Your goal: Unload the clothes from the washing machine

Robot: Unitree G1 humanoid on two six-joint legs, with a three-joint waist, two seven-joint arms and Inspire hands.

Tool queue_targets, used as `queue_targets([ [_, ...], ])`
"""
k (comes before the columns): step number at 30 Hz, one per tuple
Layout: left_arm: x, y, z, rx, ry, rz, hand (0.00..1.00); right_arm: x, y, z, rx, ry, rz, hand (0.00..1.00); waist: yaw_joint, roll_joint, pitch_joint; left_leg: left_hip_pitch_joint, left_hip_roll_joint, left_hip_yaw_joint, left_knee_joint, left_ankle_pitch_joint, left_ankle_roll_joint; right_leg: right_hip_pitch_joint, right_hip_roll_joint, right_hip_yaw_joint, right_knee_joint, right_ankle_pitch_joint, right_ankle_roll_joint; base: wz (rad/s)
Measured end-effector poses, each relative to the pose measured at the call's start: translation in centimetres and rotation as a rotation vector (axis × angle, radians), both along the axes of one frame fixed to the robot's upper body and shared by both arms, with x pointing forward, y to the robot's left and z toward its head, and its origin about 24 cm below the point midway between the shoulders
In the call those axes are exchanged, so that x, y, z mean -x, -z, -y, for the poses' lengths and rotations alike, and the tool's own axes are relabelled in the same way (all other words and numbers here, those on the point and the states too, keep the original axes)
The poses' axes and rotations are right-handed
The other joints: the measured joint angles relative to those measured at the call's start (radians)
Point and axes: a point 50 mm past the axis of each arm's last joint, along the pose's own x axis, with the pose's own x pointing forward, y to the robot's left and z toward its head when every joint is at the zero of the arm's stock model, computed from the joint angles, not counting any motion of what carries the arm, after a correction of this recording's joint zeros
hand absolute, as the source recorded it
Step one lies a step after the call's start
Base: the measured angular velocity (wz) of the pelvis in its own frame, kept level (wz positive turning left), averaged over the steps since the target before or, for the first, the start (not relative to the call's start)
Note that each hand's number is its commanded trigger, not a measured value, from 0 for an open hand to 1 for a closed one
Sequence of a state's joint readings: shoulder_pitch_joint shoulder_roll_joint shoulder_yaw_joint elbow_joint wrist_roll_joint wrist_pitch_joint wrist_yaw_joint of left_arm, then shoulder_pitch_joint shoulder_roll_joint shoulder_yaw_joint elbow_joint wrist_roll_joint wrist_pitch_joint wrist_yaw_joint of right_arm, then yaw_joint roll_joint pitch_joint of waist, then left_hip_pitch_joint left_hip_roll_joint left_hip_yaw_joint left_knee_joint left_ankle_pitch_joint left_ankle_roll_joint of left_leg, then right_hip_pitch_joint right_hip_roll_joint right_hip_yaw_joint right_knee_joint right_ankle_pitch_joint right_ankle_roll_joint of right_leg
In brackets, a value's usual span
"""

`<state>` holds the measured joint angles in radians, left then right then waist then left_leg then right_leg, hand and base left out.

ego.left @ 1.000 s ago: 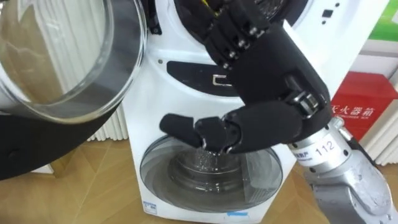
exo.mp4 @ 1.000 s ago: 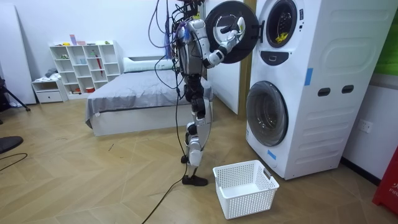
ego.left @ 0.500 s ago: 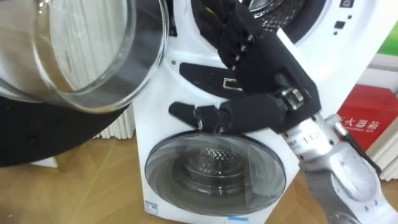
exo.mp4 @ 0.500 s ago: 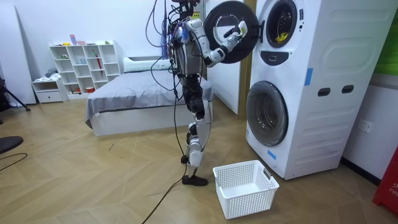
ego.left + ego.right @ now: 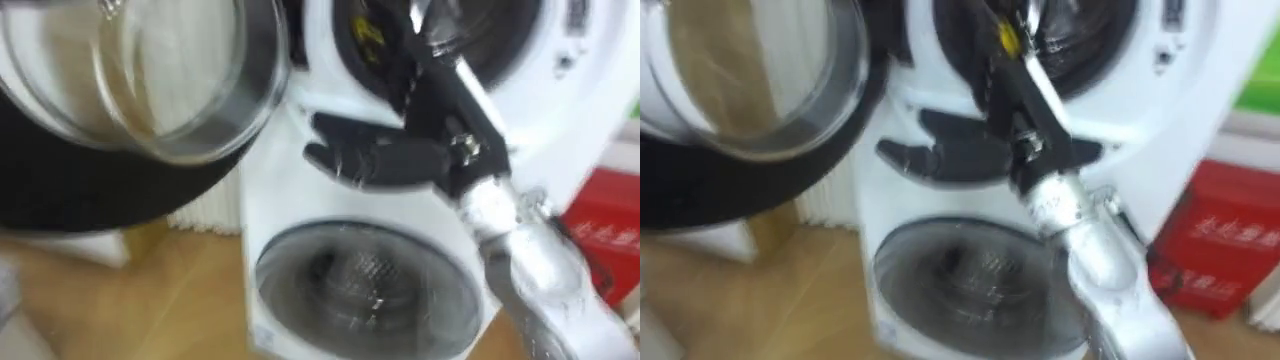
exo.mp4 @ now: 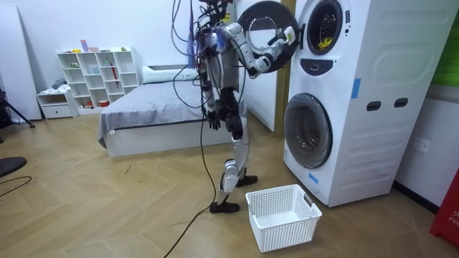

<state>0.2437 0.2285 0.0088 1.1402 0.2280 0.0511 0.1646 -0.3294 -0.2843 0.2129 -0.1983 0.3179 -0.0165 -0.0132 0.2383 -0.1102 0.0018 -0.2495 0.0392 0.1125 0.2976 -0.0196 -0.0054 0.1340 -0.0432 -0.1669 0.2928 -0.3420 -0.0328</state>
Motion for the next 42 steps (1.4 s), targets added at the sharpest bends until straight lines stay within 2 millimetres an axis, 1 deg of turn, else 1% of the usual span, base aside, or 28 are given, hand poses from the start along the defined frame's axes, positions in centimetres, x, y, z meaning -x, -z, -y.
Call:
queue_targets([
  [1,0.0,-0.1,-0.4,-0.009,-0.007,0.002,0.0,0.0,0.0,0.1,-0.01,0.005,-0.003,0.0,-0.014,-0.018,-0.001,0.01,-0.004,0.02,0.012,0.001,0.014,0.012,-0.01,-0.004,-0.013,-0.003,0.009,-0.15],
  [2,0.0,-0.1,-0.4,-0.009,-0.009,0.003,0.0,0.0,0.0,0.1,-0.016,0.005,-0.006,0.0,-0.018,-0.022,-0.0011,0.012,-0.007,0.024,0.026,-0.006,0.022,0.018,-0.012,-0.004,-0.023,0.001,0.016,-0.11],
  [3,-0.4,0.0,-0.2,-0.002,-0.008,0.012,0.0,0.0,-0.1,0.2,-0.029,0.012,-0.007,0.0,-0.033,-0.016,0.0033,0.012,-0.009,0.024,0.056,-0.029,0.025,0.034,-0.012,-0.008,-0.034,0.012,0.034,-0.07],
  [4,-1.0,-0.1,-0.3,-0.002,-0.005,0.026,0.0,0.0,-0.2,0.4,-0.033,0.03,-0.005,0.0,-0.053,-0.005,0.0109,0.012,-0.009,0.024,0.086,-0.057,0.027,0.048,-0.024,-0.015,-0.037,0.017,0.04,-0.05],
  [5,-1.2,-0.1,-0.4,-0.005,-0.006,0.034,0.0,-0.1,-0.2,0.5,-0.033,0.042,-0.004,0.0,-0.064,-0.004,0.0114,0.012,-0.011,0.027,0.096,-0.068,0.027,0.053,-0.027,-0.011,-0.038,0.017,0.04,-0.1],
  [6,-1.5,-0.2,-0.6,-0.011,-0.017,0.045,0.0,-0.1,-0.3,0.8,-0.018,0.072,0.008,0.0,-0.07,0.001,0.0113,0.012,-0.01,0.042,0.117,-0.095,0.03,0.058,-0.032,0.0,-0.03,0.015,0.044,-0.32],
  [7,-2.3,-0.3,-0.7,-0.013,-0.02,0.065,0.0,-0.1,-0.5,1.2,-0.001,0.098,0.022,0.0,-0.071,0.012,0.0148,0.015,-0.015,0.057,0.133,-0.118,0.032,0.055,-0.042,0.005,-0.015,0.007,0.056,-0.37],
  [8,-2.8,-0.3,-0.7,-0.012,-0.024,0.078,0.0,-0.1,-0.6,1.3,0.002,0.108,0.026,0.0,-0.072,0.016,0.0145,0.019,-0.017,0.064,0.139,-0.13,0.033,0.053,-0.05,0.005,0.001,0.002,0.066,-0.43],
  [9,-3.4,-0.4,-0.7,-0.01,-0.028,0.096,0.0,-0.1,-0.7,1.6,0.007,0.125,0.032,0.0,-0.074,0.021,0.0108,0.034,-0.024,0.081,0.132,-0.148,0.039,0.034,-0.071,0.002,0.063,-0.012,0.089,-0.29],
  [11,-4.4,-0.4,-0.8,-0.009,-0.026,0.118,0.0,-0.1,-0.9,1.9,0.01,0.153,0.044,0.0,-0.08,0.024,0.0095,0.075,-0.043,0.106,0.113,-0.164,0.052,-0.001,-0.116,-0.019,0.199,-0.015,0.095,-0.13],
  [12,-4.9,-0.5,-0.8,-0.004,-0.046,0.14,0.0,-0.1,-1.1,2.0,0.009,0.164,0.056,0.0,-0.085,0.022,0.0105,0.106,-0.057,0.113,0.108,-0.175,0.061,-0.03,-0.152,-0.029,0.292,-0.007,0.101,0.11],
  [13,-5.3,-0.6,-0.8,-0.004,-0.046,0.15,0.0,-0.1,-1.2,2.0,0.006,0.168,0.064,0.0,-0.097,0.022,0.0095,0.133,-0.07,0.122,0.105,-0.188,0.072,-0.047,-0.174,-0.027,0.371,0.019,0.108,0.09],
  [14,-5.5,-0.6,-0.8,-0.004,-0.045,0.157,0.0,-0.1,-1.2,2.0,0.002,0.168,0.065,0.0,-0.097,0.026,0.0104,0.152,-0.07,0.127,0.095,-0.197,0.076,-0.056,-0.182,-0.027,0.406,0.043,0.109,-0.05],
  [15,-5.9,-0.7,-0.9,-0.008,-0.039,0.17,0.0,-0.1,-1.2,2.1,-0.003,0.17,0.065,0.0,-0.097,0.037,0.0075,0.189,-0.067,0.124,0.07,-0.206,0.078,-0.083,-0.178,-0.027,0.472,0.108,0.105,-0.21],
  [16,-6.0,-0.8,-1.1,-0.015,-0.037,0.177,0.0,-0.1,-1.0,2.1,0.007,0.176,0.064,0.0,-0.096,0.06,0.0036,0.216,-0.055,0.115,0.035,-0.207,0.078,-0.112,-0.161,-0.029,0.496,0.094,0.099,-0.22],
  [17,-6.3,-0.9,-1.1,-0.02,-0.036,0.186,0.0,-0.1,-1.0,2.1,0.009,0.175,0.066,0.0,-0.097,0.065,0.002,0.226,-0.045,0.114,0.021,-0.206,0.078,-0.135,-0.151,-0.029,0.49,0.063,0.096,-0.07],
  [18,-7.0,-1.1,-1.3,-0.026,-0.04,0.212,0.0,-0.1,-1.0,2.1,0.015,0.172,0.065,0.0,-0.098,0.074,0.0055,0.244,-0.027,0.112,0.003,-0.205,0.075,-0.184,-0.122,-0.038,0.451,0.027,0.089,0.0],
  [19,-7.6,-1.3,-1.4,-0.027,-0.04,0.234,0.0,-0.1,-0.9,2.1,0.019,0.171,0.06,0.0,-0.102,0.076,0.0061,0.253,-0.02,0.102,-0.003,-0.204,0.074,-0.228,-0.097,-0.044,0.367,0.023,0.085,0.1],
  [20,-7.8,-1.3,-1.3,-0.024,-0.044,0.246,0.0,-0.1,-0.9,2.1,0.019,0.172,0.058,0.0,-0.107,0.076,0.0061,0.259,-0.018,0.099,-0.005,-0.204,0.074,-0.243,-0.086,-0.046,0.304,0.028,0.077,0.17],
  [21,-8.1,-1.3,-1.2,-0.018,-0.04,0.26,0.0,-0.1,-0.9,2.1,0.02,0.173,0.059,0.0,-0.115,0.072,0.0045,0.273,-0.02,0.097,-0.012,-0.204,0.073,-0.257,-0.075,-0.045,0.167,0.066,0.063,0.3],
  [22,-8.0,-1.3,-1.1,-0.018,-0.038,0.258,0.0,-0.1,-0.9,2.1,0.02,0.174,0.057,0.0,-0.124,0.068,0.005,0.295,-0.024,0.099,-0.023,-0.21,0.065,-0.258,-0.063,-0.056,0.065,0.164,0.052,0.38],
  [23,-7.9,-1.3,-1.2,-0.02,-0.04,0.255,0.0,-0.1,-0.8,2.1,0.018,0.175,0.055,0.0,-0.129,0.062,0.0013,0.311,-0.028,0.103,-0.032,-0.215,0.058,-0.256,-0.061,-0.052,0.046,0.235,0.042,0.32],
  [24,-7.5,-1.2,-1.0,-0.019,-0.039,0.247,0.0,-0.2,-0.7,2.3,0.011,0.176,0.046,0.0,-0.126,0.07,-0.0085,0.344,-0.017,0.104,-0.057,-0.218,0.051,-0.234,-0.052,-0.046,0.041,0.237,0.036,-0.03],
  [25,-7.2,-1.2,-1.1,-0.024,-0.041,0.241,0.0,-0.2,-1.0,2.4,0.002,0.171,0.049,0.0,-0.114,0.074,-0.0082,0.369,-0.009,0.106,-0.085,-0.214,0.042,-0.212,-0.031,-0.043,0.012,0.243,0.027,-0.18],
  [28,-5.5,-1.0,-1.6,-0.036,-0.061,0.204,0.0,-0.2,-1.3,2.6,-0.053,0.141,0.035,0.0,-0.105,0.072,-0.006,0.382,0.013,0.11,-0.119,-0.205,0.026,-0.188,-0.001,-0.053,-0.048,0.256,0.011,-0.11],
  [32,-3.6,-0.7,-1.1,-0.026,-0.083,0.156,0.0,-0.3,-2.2,2.3,-0.059,0.122,0.065,0.0,-0.103,0.063,-0.0057,0.381,0.023,0.117,-0.132,-0.207,0.009,-0.187,0.022,-0.054,-0.069,0.26,0.005,-0.03],
  [34,-2.9,-0.5,-0.8,-0.021,-0.092,0.131,0.0,-0.3,-2.4,2.3,-0.058,0.118,0.07,0.0,-0.103,0.057,-0.0012,0.373,0.036,0.11,-0.139,-0.213,-0.003,-0.188,0.035,-0.058,-0.082,0.266,-0.004,0.0],
  [42,-3.4,-0.6,-0.7,-0.02,-0.093,0.14,0.0,-0.3,-2.4,2.2,-0.033,0.097,0.075,0.0,-0.104,0.049,-0.004,0.365,0.041,0.102,-0.137,-0.218,-0.012,-0.182,0.049,-0.062,-0.098,0.27,-0.008,0.0],
])
